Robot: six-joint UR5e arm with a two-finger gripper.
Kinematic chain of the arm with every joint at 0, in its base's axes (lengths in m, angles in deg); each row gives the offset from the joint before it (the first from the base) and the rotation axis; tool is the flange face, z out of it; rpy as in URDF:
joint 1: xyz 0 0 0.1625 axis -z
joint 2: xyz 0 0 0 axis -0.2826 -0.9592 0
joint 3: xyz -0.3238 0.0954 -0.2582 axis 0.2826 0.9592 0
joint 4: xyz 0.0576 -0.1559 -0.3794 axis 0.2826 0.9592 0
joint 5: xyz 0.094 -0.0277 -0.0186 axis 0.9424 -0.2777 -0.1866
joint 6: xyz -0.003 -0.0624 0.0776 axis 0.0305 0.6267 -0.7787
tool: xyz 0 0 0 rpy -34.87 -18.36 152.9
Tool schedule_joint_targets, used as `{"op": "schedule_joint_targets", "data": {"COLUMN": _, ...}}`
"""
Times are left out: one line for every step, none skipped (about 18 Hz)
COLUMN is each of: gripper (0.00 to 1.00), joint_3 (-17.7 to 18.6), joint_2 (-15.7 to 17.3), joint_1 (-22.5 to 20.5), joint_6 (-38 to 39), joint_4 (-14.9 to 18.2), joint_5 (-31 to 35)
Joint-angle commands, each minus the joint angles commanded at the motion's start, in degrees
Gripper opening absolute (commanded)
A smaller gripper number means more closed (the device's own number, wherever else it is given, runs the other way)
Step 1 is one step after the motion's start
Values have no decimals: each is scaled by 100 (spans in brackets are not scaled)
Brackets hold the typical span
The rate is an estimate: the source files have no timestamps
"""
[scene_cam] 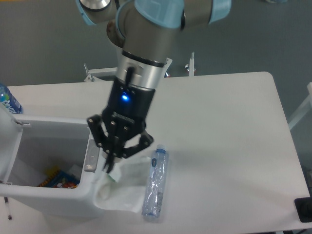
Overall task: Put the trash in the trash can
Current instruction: 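Lift the plastic bag and carry it over the trash bin, then open the gripper to drop the bag into the bin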
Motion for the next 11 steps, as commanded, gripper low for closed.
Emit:
{"op": "schedule_joint_targets", "data": {"gripper": 0, "joint_3": 79, "joint_2": 44, "joint_1": 70, "joint_6": 18, "joint_4": 9, "joint_5": 9}}
{"op": "schedule_joint_targets", "data": {"gripper": 0, "joint_3": 175, "joint_2": 88, "joint_1": 140, "joint_6": 9, "joint_4": 0, "joint_5": 18}}
{"op": "schedule_joint_targets", "data": {"gripper": 0, "joint_3": 246, "joint_2": 123, "joint_1": 193, "joint_6": 1, "joint_4": 0, "joint_5": 26}}
{"op": "schedule_joint_targets", "data": {"gripper": 0, "joint_3": 290, "joint_2": 132, "joint_1": 255, "joint_6": 0, "joint_4": 0, "joint_5": 26}}
{"op": "schedule_joint_targets", "data": {"gripper": 0, "joint_3": 308, "joint_2": 141, "joint_1": 325, "joint_6": -8, "joint_4": 0, "joint_5": 26}}
{"op": "schedule_joint_targets", "data": {"gripper": 4, "joint_3": 308, "joint_2": 141, "joint_1": 361, "joint_6": -17, "joint_4": 0, "joint_5": 35}}
{"op": "schedule_joint_targets", "data": {"gripper": 14, "joint_3": 308, "joint_2": 124, "joint_1": 378, "joint_6": -26, "joint_4": 0, "joint_5": 35}}
{"op": "schedule_joint_targets", "data": {"gripper": 32, "joint_3": 317, "joint_2": 124, "joint_1": 387, "joint_6": -52, "joint_4": 0, "joint_5": 35}}
{"op": "schedule_joint_targets", "data": {"gripper": 49, "joint_3": 317, "joint_2": 115, "joint_1": 405, "joint_6": -61, "joint_4": 0, "joint_5": 27}}
{"op": "schedule_joint_targets", "data": {"gripper": 56, "joint_3": 317, "joint_2": 106, "joint_1": 448, "joint_6": -70, "joint_4": 0, "joint_5": 26}}
{"op": "schedule_joint_targets", "data": {"gripper": 60, "joint_3": 326, "joint_2": 106, "joint_1": 466, "joint_6": -79, "joint_4": 0, "joint_5": 26}}
